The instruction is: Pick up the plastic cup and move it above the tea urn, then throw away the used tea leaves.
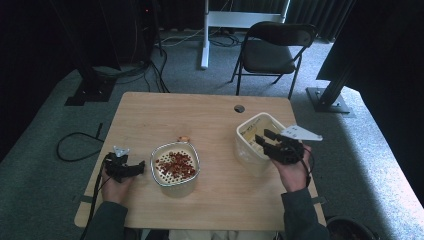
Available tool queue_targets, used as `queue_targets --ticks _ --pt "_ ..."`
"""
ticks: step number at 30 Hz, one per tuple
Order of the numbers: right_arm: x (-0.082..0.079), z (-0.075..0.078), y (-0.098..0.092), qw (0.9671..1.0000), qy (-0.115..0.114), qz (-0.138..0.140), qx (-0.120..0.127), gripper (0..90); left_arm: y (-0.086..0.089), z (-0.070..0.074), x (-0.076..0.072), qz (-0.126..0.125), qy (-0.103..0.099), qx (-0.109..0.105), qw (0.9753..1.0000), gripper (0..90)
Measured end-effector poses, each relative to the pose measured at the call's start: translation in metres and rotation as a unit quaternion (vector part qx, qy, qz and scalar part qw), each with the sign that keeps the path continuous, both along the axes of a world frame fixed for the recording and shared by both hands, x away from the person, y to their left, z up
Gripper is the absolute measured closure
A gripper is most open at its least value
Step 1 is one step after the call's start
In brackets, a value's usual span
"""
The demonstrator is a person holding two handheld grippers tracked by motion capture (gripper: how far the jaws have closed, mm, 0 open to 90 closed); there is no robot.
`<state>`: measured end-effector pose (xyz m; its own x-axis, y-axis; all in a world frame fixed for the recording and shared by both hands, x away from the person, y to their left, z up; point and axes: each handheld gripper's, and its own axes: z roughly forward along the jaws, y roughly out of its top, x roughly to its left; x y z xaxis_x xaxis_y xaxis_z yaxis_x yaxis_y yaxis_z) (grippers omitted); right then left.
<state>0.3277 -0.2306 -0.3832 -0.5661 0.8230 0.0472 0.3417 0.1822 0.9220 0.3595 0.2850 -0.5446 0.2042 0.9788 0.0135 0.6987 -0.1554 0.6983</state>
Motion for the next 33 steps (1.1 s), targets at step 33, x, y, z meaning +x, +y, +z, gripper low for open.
queue_targets --ticks 33 --pt "-0.01 -0.081 0.073 0.9952 0.035 0.051 -0.075 53.7 -0.038 0.023 -0.012 -0.072 -0.02 -0.059 0.9954 27.1"
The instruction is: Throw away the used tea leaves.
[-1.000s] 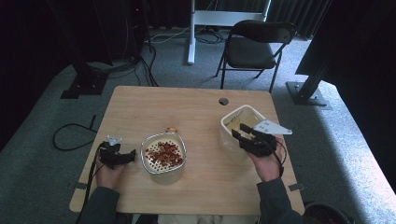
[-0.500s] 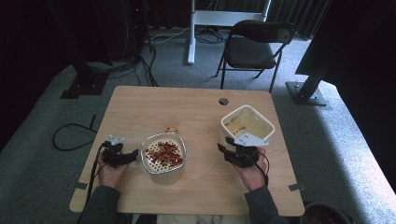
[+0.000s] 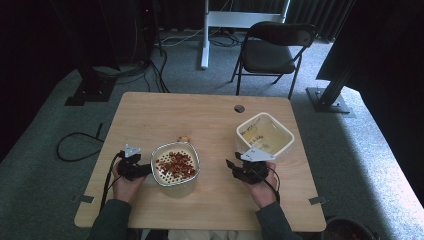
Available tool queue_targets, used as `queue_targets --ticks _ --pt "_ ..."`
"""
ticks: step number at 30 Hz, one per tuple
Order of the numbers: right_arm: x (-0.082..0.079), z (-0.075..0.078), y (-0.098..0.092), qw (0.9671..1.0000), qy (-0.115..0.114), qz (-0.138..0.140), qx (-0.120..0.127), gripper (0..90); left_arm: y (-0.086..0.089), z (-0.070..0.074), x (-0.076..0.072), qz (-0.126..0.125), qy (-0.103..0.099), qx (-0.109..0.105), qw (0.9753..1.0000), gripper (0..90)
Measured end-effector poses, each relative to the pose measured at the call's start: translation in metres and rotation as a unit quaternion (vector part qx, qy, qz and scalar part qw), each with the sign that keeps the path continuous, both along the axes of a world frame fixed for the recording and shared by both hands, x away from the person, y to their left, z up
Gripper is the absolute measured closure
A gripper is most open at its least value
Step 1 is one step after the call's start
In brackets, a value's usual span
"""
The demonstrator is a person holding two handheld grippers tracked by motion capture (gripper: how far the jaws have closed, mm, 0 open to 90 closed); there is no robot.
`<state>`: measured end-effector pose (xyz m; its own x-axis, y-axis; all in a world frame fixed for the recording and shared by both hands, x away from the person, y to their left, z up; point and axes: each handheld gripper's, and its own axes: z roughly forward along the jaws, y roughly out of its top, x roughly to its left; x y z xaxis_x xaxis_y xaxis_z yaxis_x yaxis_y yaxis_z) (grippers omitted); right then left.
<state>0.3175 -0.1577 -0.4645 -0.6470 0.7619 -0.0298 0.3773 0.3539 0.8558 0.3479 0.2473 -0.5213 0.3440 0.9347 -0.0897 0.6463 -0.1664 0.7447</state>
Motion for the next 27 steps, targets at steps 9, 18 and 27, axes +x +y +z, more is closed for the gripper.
queue_targets --ticks 9,18,27 --pt "0.0 -0.009 0.009 0.9999 0.013 0.01 -0.005 52.9 -0.008 -0.001 -0.001 -0.046 -0.001 -0.02 0.9987 37.6" --pt "0.002 -0.019 0.017 0.9994 0.028 0.018 -0.008 52.7 -0.031 -0.001 0.0 -0.084 -0.008 -0.01 0.9964 38.9" --pt "0.004 -0.023 0.018 0.9992 0.035 0.019 -0.008 51.6 -0.037 -0.001 0.013 -0.107 -0.033 -0.001 0.9937 33.2"
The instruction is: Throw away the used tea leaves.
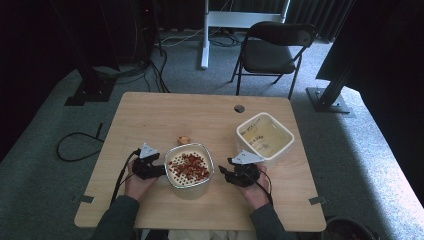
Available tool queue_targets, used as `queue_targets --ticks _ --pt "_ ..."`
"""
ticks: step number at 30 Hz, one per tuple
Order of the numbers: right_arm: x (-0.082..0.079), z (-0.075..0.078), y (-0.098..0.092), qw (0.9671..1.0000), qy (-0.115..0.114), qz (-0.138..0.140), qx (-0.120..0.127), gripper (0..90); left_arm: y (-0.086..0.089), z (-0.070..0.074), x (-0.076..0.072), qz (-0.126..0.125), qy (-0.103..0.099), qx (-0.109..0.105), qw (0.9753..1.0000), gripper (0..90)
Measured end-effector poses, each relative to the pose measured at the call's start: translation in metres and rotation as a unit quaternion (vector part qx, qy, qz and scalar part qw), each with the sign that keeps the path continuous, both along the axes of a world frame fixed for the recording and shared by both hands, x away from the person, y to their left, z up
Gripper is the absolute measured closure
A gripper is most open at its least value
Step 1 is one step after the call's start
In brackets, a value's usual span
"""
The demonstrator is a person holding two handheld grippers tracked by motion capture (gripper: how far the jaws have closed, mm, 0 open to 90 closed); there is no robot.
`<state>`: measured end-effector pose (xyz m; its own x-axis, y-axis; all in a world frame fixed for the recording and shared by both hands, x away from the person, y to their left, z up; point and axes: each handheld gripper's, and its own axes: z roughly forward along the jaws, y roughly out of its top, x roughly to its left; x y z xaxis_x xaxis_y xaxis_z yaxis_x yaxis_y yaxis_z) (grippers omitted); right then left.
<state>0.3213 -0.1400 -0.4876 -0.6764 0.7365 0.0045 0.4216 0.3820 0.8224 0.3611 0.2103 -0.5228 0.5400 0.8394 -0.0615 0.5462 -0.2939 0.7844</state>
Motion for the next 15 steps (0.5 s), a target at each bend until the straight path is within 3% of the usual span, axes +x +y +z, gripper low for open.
queue_targets --ticks 1,3,6,15 --pt "0.0 0.0 0.0 1.0 0.0 0.0 0.0 51.6 0.0 0.0 0.0 0.0 0.0 0.0 1.0 31.9" --pt "0.001 -0.002 -0.002 1.0 0.003 -0.001 -0.001 51.1 0.002 0.0 0.012 -0.001 -0.021 -0.011 0.9997 30.1" --pt "0.001 -0.004 -0.004 1.0 0.007 -0.004 -0.003 50.7 0.001 -0.002 0.024 -0.007 -0.037 -0.029 0.9989 28.4" --pt "0.001 -0.007 -0.013 0.9998 0.013 -0.015 0.003 50.6 -0.01 -0.001 0.053 -0.037 -0.052 -0.065 0.9958 27.8"
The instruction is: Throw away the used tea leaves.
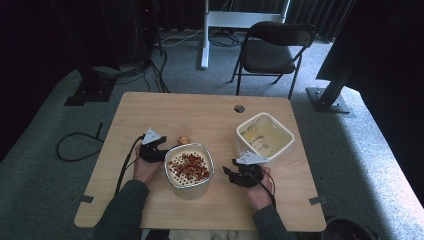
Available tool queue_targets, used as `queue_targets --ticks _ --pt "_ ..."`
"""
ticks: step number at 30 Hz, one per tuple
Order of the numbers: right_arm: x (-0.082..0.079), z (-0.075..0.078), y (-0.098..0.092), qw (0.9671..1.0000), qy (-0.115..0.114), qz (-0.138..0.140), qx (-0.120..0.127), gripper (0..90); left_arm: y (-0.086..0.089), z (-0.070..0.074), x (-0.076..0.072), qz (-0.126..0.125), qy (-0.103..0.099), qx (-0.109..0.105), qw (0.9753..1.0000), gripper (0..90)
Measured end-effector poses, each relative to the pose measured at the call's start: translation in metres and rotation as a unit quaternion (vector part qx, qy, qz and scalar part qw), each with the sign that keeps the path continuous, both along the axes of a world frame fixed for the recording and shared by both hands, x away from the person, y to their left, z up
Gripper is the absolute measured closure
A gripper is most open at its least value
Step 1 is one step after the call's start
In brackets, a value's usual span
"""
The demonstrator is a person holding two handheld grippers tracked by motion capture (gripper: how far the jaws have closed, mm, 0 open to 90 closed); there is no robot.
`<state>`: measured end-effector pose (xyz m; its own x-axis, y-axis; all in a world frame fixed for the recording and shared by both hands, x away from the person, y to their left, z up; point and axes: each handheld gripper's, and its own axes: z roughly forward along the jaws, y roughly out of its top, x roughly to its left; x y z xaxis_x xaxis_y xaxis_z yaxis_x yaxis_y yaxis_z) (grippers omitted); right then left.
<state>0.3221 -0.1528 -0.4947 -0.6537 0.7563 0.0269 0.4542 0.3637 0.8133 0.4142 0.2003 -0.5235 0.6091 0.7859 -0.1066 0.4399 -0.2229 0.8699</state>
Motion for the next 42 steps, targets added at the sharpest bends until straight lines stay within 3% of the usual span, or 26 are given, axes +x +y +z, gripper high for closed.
queue_targets --ticks 4,8,12,17,23,33,38,42 --pt "-0.001 -0.002 -0.002 1.0 0.004 -0.004 0.002 50.6 -0.006 0.004 0.009 -0.013 -0.009 -0.013 0.9998 28.4" --pt "-0.002 -0.005 -0.004 1.0 0.005 -0.006 0.004 50.3 -0.015 0.005 0.017 -0.026 -0.016 -0.012 0.9995 27.3" --pt "-0.003 -0.006 -0.005 0.9999 0.007 -0.007 0.004 50.2 -0.026 0.002 0.023 -0.024 -0.018 -0.002 0.9995 26.5" --pt "-0.004 -0.007 -0.008 0.9999 0.005 -0.01 0.004 50.2 -0.033 0.004 0.027 -0.016 -0.031 -0.009 0.9993 25.9" --pt "-0.005 -0.01 -0.014 0.9998 0.011 -0.016 0.007 50.2 -0.03 0.006 0.028 -0.009 -0.036 -0.019 0.9991 25.8" --pt "-0.006 -0.013 -0.014 0.9998 0.013 -0.017 0.006 50.2 -0.031 0.01 0.024 0.006 -0.053 0.004 0.9986 30.9" --pt "-0.006 -0.015 -0.017 0.9996 0.016 -0.021 0.009 50.2 -0.026 0.01 0.016 0.005 -0.065 0.002 0.9979 30.1" --pt "-0.006 -0.017 -0.019 0.9995 0.019 -0.023 0.008 50.2 -0.027 0.007 0.017 0.008 -0.066 -0.002 0.9978 26.3"
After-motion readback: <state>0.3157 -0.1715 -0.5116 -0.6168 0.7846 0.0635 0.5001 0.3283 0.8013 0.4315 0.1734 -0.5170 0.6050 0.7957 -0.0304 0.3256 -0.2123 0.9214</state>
